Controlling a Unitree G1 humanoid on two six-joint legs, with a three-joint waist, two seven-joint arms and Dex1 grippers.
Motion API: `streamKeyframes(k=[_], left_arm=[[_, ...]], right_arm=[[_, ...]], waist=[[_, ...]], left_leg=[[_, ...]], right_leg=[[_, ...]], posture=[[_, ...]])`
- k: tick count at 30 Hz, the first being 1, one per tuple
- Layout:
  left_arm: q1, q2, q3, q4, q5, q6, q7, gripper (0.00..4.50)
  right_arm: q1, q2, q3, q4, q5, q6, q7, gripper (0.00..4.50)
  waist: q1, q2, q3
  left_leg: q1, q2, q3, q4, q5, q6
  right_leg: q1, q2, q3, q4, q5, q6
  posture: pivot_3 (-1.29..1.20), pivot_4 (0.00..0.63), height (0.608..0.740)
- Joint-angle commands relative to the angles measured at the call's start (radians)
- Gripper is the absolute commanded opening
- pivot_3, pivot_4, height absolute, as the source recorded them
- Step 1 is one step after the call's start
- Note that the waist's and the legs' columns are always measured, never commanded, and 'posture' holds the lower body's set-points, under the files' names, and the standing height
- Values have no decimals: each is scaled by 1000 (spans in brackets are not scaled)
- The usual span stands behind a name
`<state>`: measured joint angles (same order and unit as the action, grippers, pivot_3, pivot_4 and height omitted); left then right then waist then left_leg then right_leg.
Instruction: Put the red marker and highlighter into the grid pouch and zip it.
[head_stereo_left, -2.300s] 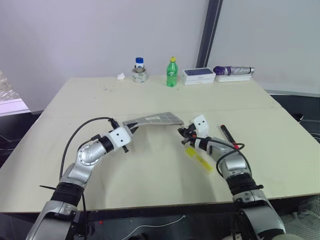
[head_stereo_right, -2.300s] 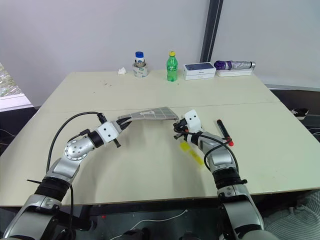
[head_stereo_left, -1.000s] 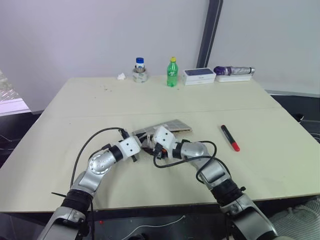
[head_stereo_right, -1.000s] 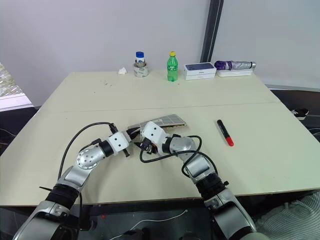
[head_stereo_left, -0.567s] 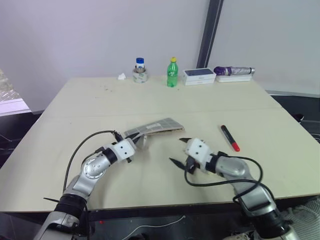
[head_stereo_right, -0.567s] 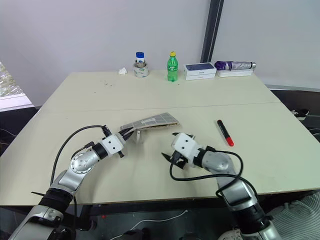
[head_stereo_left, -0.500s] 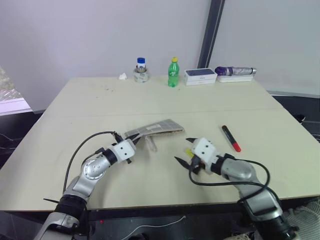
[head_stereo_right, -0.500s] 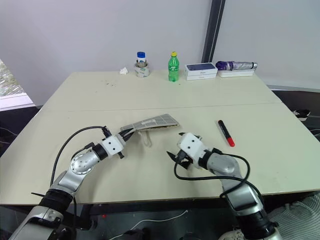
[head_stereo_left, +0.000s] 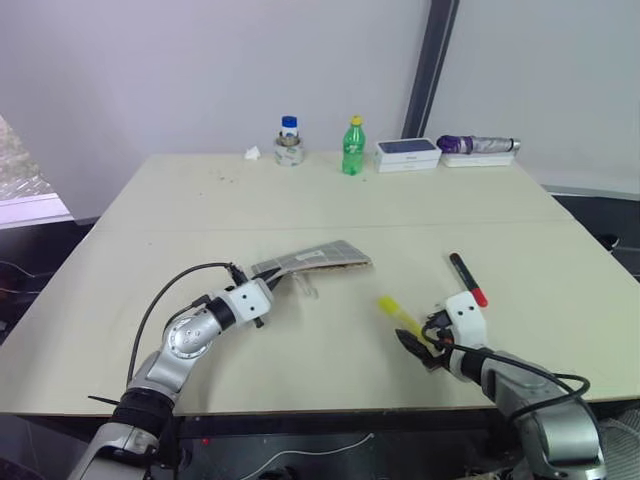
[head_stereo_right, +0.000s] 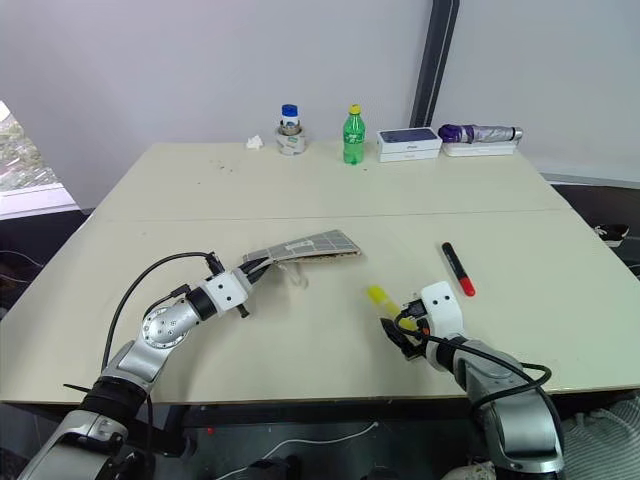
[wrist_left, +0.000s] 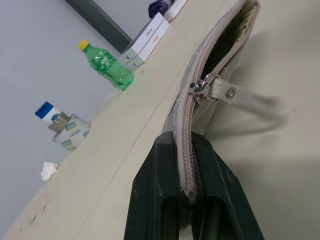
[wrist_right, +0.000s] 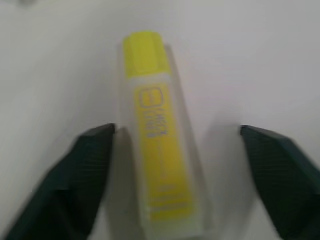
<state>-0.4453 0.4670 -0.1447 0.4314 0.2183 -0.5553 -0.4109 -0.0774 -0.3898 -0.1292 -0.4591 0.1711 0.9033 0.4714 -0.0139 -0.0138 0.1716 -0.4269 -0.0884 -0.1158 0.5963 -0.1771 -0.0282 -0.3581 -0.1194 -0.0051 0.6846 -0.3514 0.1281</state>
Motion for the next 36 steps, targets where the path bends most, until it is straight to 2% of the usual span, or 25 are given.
streamKeyframes(k=[1,3,4,13,26,28,31,36], left_arm=[[-28,-5,2,-19,-9,-10,1,0],[-28,-6,3,-18,-9,-11,0,0],[-27,-6,3,-18,-8,-12,-1,0],[-25,-9,-1,-30,-8,-9,-10,0],[-17,-4,-20,-49,18,-22,-27,0],[-22,9,-35,-54,35,-31,-37,0],[-32,37,-69,-61,72,-46,-66,0],[-51,54,-112,-83,107,-56,-101,0]], right_arm=[[-40,-1,21,-10,26,8,-8,1993],[-68,-12,38,-12,29,-38,8,957],[-86,-15,48,-16,35,-46,15,890],[-226,-6,110,31,61,-72,23,901],[-269,-37,205,95,31,-143,45,901],[-292,-58,235,106,9,-153,54,901],[-337,-173,348,120,-85,-195,116,901],[-457,-206,394,172,-109,-195,161,901]], waist=[[-1,0,0],[-2,0,0],[-3,0,0],[-1,0,0],[-3,0,0],[-3,0,0],[-2,0,0],[-4,0,0]], left_leg=[[0,0,0,0,0,0],[0,0,0,0,0,0],[0,0,0,0,0,0],[0,0,0,0,0,0],[0,0,0,0,0,0],[0,0,0,0,0,0],[0,0,0,0,0,0],[0,0,0,0,0,0]], right_leg=[[0,0,0,0,0,0],[-1,0,0,0,0,0],[-1,0,0,0,0,0],[0,0,0,0,0,0],[-1,0,0,0,0,0],[-1,0,0,0,0,0],[-1,0,0,0,0,0],[-1,0,0,0,0,0]], posture=[[0,150,740],[0,150,740],[0,150,740],[0,150,740],[0,150,740],[0,150,740],[0,150,740],[0,150,740]])
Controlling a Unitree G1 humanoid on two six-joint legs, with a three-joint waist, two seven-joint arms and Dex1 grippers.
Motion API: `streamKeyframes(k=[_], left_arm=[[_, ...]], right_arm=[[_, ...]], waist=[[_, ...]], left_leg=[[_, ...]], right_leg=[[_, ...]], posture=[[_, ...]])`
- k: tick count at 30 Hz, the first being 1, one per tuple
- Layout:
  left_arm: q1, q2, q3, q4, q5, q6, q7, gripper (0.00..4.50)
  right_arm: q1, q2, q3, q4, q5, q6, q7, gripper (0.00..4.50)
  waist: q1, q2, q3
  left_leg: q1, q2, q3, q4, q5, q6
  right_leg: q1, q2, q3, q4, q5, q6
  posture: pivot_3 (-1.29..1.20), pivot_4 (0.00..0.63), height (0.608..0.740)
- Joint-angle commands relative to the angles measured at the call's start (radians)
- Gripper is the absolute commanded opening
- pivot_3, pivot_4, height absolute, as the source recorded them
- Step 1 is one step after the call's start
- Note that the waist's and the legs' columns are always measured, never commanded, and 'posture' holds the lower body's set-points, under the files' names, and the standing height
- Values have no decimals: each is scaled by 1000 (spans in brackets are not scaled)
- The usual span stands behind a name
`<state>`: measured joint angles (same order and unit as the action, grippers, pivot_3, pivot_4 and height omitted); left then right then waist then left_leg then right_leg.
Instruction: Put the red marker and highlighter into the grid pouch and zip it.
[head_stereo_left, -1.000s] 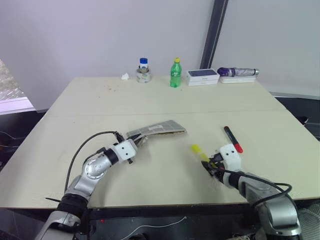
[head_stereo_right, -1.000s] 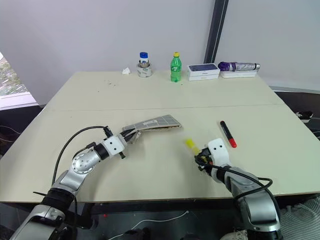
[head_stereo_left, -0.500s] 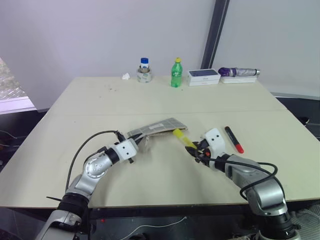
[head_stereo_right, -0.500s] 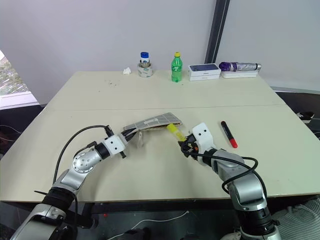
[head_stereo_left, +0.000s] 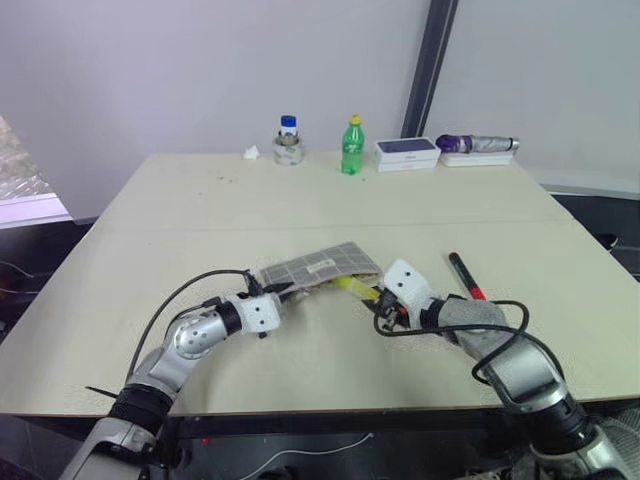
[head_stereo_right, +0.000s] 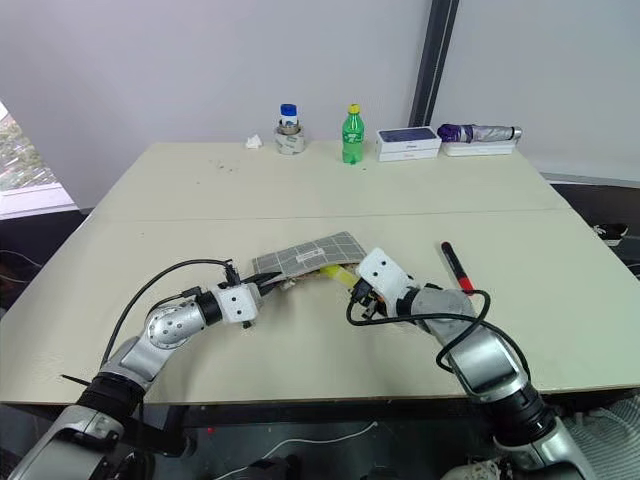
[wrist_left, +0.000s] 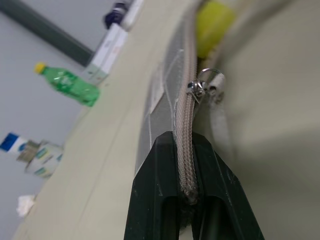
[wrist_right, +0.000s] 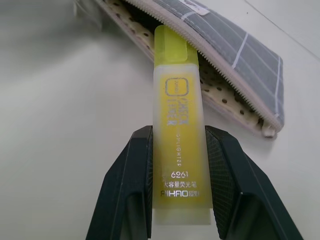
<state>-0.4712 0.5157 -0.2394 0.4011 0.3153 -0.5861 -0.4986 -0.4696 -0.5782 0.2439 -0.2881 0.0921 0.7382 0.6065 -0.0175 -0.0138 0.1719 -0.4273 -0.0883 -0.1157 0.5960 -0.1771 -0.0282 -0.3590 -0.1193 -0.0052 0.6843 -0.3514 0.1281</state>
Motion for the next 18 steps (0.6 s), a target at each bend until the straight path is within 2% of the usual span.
streamKeyframes(k=[1,9,12,15,18], left_arm=[[-29,2,-18,-58,2,-23,-17,0],[-31,-4,-4,-107,-74,-17,-64,0],[-31,10,18,-118,-129,-12,-94,0],[-36,19,39,-105,-145,-4,-92,0],[-50,38,68,-59,-142,7,-74,0]], right_arm=[[-82,-33,53,17,-60,-73,45,901],[-184,-56,223,162,-272,-459,121,901],[-241,-41,264,277,-368,-657,88,901],[-271,-24,283,362,-418,-825,76,901],[-285,15,254,425,-415,-880,73,901]], waist=[[0,0,0],[-2,0,0],[-3,0,0],[-3,0,0],[-3,0,0]], left_leg=[[0,0,0,0,0,0],[0,0,0,0,0,0],[0,0,0,0,0,0],[0,0,0,0,0,0],[0,0,0,0,0,0]], right_leg=[[0,0,0,0,0,0],[0,0,0,-1,0,0],[0,0,0,-1,0,0],[0,0,0,-1,0,0],[0,0,0,-1,0,0]], posture=[[0,150,740],[0,150,740],[0,150,740],[0,150,740],[0,150,740]])
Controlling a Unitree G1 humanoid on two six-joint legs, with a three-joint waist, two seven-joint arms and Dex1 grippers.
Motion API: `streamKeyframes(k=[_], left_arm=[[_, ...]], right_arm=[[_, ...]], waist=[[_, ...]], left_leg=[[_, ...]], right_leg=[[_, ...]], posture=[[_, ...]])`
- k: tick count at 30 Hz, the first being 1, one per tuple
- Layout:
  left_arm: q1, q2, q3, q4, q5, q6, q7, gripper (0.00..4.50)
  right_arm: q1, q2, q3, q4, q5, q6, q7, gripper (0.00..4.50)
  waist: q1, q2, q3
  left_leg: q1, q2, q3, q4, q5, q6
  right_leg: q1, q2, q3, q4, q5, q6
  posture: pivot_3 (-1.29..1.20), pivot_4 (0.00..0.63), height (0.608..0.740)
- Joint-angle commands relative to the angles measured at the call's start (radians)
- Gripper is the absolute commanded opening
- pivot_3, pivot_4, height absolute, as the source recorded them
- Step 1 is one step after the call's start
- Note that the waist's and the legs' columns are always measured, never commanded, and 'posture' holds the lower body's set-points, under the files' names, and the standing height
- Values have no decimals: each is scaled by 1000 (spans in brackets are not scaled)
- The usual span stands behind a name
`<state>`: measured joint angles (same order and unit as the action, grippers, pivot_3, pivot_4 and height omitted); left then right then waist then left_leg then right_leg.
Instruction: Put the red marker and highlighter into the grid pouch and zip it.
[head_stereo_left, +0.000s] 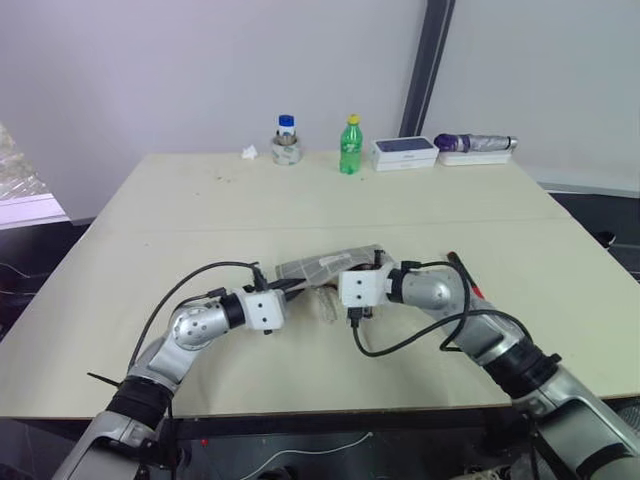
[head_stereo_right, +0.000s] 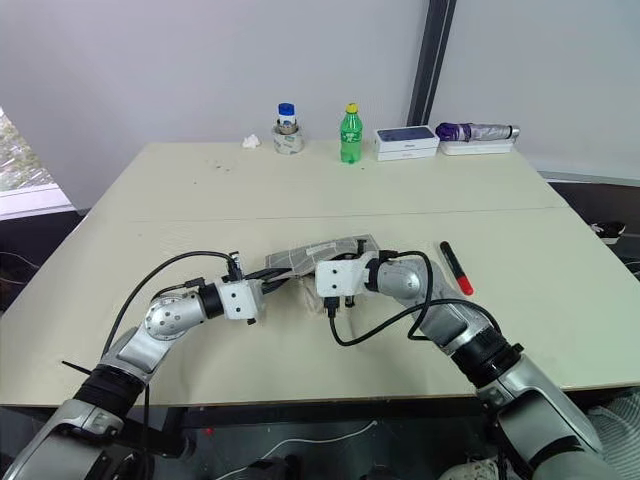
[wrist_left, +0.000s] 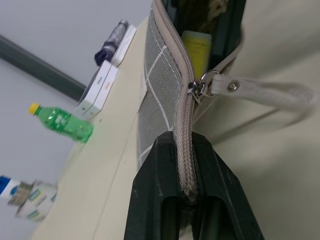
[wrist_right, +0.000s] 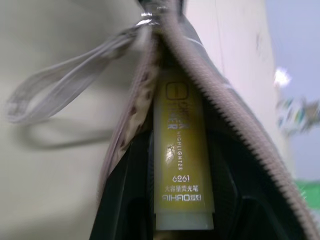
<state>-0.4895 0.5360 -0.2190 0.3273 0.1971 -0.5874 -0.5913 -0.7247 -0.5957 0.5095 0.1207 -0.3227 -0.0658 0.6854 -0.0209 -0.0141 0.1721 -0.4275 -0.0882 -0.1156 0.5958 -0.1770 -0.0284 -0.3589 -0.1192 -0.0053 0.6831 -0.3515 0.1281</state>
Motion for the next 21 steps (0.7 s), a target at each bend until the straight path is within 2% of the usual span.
streamKeyframes(k=[1,3,4,8,9,13,16,20,21], left_arm=[[-34,22,52,24,-24,7,20,0],[-36,34,62,35,-27,5,24,0],[-36,37,65,38,-29,7,26,0],[-30,42,72,53,-21,5,38,0],[-27,43,73,59,-16,1,42,0],[-20,47,78,74,-13,-1,57,0],[-17,48,75,80,-8,-7,64,0],[-11,45,70,92,-8,-16,72,0],[-12,41,66,101,-6,-21,75,0]], right_arm=[[-30,42,-23,28,3,-76,-1,901],[-12,33,-41,32,11,-98,18,1961],[-1,29,-52,28,21,-107,26,2342],[56,36,-125,-51,93,-33,57,4303],[72,45,-154,-89,134,8,69,4466],[148,66,-267,-246,288,171,95,4466],[281,43,-421,-385,456,333,105,4466],[443,10,-593,-454,540,434,62,4466],[482,-8,-625,-452,515,443,34,4466]], waist=[[1,0,0],[3,0,0],[2,0,0],[2,0,0],[2,0,0],[2,0,0],[8,0,0],[12,0,0],[10,0,0]], left_leg=[[0,0,0,0,0,0],[0,0,0,0,0,0],[0,0,0,0,0,0],[0,0,0,0,0,0],[0,0,0,0,0,0],[0,0,0,0,0,0],[0,0,-1,0,0,0],[0,-1,-1,1,0,1],[0,-1,-1,1,0,1]], right_leg=[[0,0,0,0,0,0],[0,0,0,0,0,0],[0,0,0,0,0,0],[0,0,0,0,0,0],[0,0,0,0,0,0],[0,0,0,1,0,0],[1,0,0,0,0,0],[2,0,0,-1,0,0],[2,0,0,0,0,0]], posture=[[0,150,740],[0,150,740],[0,150,740],[0,150,740],[0,150,740],[0,150,740],[0,150,740],[0,150,740],[0,150,740]])
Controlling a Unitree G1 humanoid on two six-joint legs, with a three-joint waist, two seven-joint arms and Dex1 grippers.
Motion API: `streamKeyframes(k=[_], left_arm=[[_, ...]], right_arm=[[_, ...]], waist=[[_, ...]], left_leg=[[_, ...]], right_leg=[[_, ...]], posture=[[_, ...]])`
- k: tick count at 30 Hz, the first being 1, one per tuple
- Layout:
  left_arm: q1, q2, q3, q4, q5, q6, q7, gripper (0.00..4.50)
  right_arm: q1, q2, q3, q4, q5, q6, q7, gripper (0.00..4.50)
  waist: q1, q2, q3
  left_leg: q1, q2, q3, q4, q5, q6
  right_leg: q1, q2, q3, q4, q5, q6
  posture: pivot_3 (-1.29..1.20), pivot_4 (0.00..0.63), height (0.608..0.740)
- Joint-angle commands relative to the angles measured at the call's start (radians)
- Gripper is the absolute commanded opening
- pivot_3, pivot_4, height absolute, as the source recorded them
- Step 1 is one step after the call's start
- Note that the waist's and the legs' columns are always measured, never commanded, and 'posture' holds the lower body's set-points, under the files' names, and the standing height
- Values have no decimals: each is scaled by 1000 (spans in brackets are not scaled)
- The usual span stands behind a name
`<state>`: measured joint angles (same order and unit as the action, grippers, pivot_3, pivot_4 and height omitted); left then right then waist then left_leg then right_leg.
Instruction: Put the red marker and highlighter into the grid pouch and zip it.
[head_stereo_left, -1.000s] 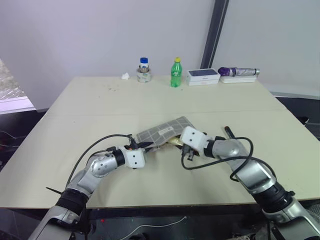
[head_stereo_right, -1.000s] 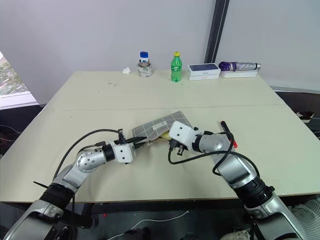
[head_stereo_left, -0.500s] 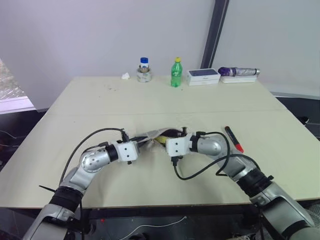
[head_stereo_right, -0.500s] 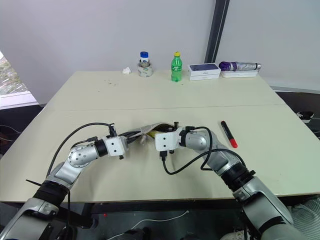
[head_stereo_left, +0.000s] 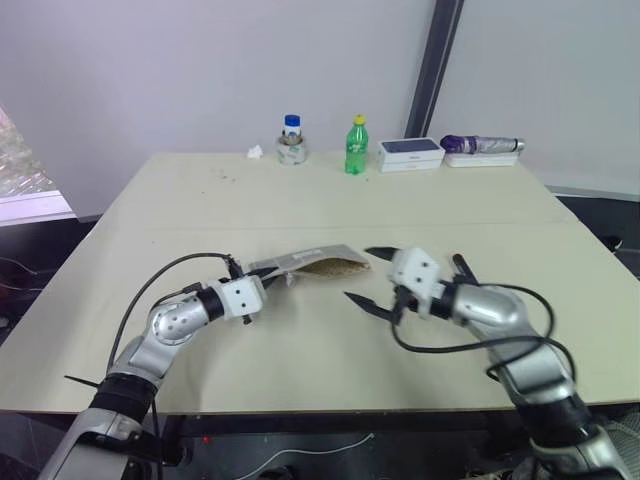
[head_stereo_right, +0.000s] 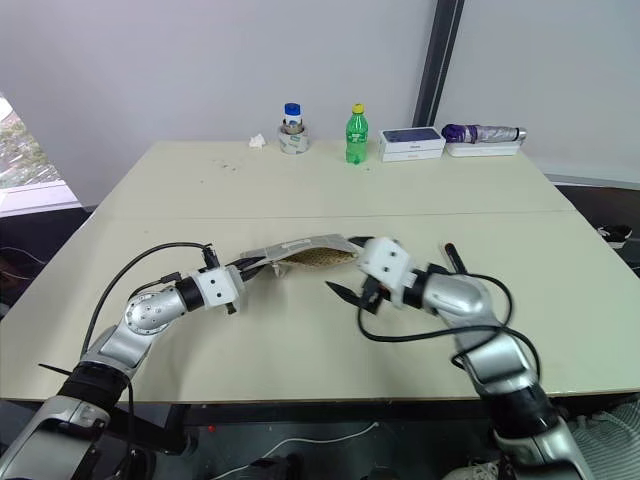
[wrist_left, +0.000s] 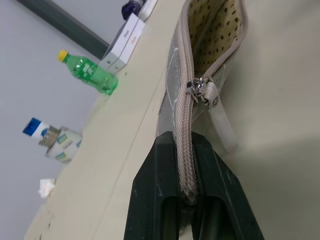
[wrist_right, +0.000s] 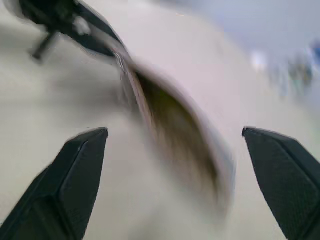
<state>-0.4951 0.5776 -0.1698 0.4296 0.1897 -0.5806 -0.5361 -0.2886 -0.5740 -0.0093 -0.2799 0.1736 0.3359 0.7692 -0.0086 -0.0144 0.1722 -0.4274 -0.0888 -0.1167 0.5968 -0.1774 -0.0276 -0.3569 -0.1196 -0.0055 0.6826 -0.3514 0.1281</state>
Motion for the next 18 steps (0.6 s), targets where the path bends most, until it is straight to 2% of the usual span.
streamKeyframes(k=[1,4,9,16,18], left_arm=[[-11,-5,9,13,8,-36,23,0],[-32,-24,-5,52,13,-56,26,0],[-57,-43,-15,82,27,-74,28,0],[-67,-59,-16,73,32,-65,25,0],[-64,-58,-12,68,33,-63,26,0]], right_arm=[[78,-27,-157,-43,1,78,-108,4466],[130,-1,-249,-31,-15,150,-237,4466],[90,-16,-271,114,-65,193,-344,4466],[-27,-36,-272,412,1,218,-285,4466],[-80,-27,-304,501,33,251,-298,3946]], waist=[[-3,0,0],[-5,0,0],[-9,0,0],[-9,0,0],[-10,0,0]], left_leg=[[0,0,0,0,0,0],[0,0,1,0,0,0],[0,1,1,0,0,0],[0,0,2,0,0,0],[0,0,2,0,0,0]], right_leg=[[0,0,0,1,0,0],[-1,0,0,2,0,0],[-1,1,1,2,0,0],[-1,0,1,2,0,0],[-1,0,1,2,0,0]], posture=[[0,150,740],[0,150,740],[0,150,740],[0,150,740],[0,150,740]])
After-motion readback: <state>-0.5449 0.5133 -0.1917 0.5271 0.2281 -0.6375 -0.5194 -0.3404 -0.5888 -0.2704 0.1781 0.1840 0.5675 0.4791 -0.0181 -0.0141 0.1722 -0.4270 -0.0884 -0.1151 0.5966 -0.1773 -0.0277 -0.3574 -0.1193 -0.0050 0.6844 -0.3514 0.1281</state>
